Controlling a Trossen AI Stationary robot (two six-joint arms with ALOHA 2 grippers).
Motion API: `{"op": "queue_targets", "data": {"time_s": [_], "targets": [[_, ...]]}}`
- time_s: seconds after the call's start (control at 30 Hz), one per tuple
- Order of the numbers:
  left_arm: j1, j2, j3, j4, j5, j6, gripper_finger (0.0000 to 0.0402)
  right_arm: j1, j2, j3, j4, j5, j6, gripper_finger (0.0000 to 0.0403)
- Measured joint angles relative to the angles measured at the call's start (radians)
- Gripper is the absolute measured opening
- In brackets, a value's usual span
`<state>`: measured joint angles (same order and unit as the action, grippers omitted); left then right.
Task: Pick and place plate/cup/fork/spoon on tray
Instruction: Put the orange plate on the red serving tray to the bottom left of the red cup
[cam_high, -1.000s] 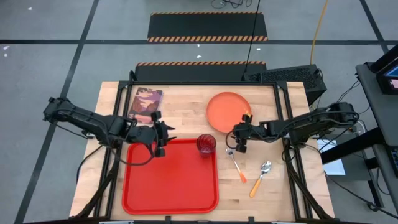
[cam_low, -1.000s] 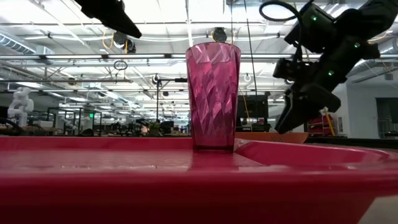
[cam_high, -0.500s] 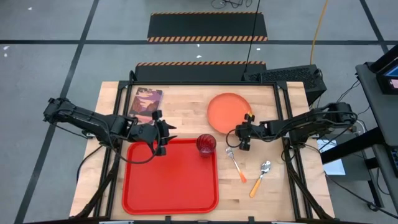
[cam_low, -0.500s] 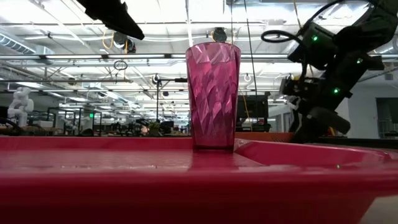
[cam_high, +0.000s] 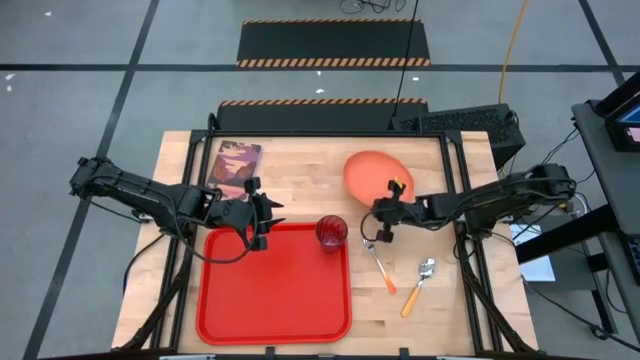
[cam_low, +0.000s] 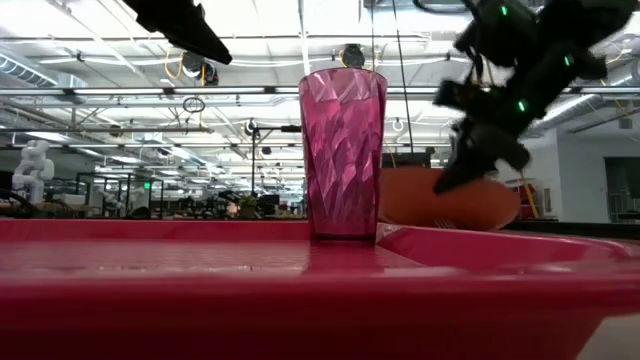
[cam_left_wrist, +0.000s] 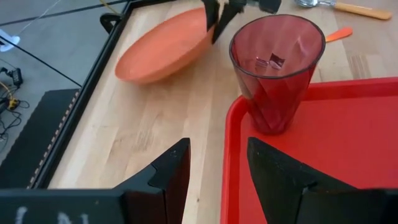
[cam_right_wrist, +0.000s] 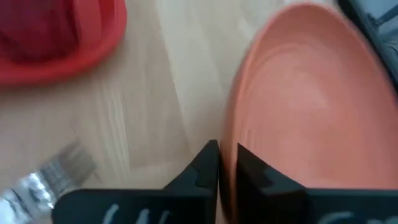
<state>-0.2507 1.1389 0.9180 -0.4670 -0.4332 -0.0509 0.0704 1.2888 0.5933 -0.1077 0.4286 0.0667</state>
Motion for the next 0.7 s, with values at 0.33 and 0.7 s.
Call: {"op": "queue_targets", "data": {"time_s": [0.33,0.7], "targets": [[-0.024,0.0,0.0,0.068,-0.002,-0.006,0.0163,0.127,0.022,0.301,-0.26,0.164,0.089,0.0003],[-0.092,0.0,0.0,0.222,-0.013,0.072,0.0163,0.295,0.021,0.433,-0.257,0.28,0.036,0.0002]]}}
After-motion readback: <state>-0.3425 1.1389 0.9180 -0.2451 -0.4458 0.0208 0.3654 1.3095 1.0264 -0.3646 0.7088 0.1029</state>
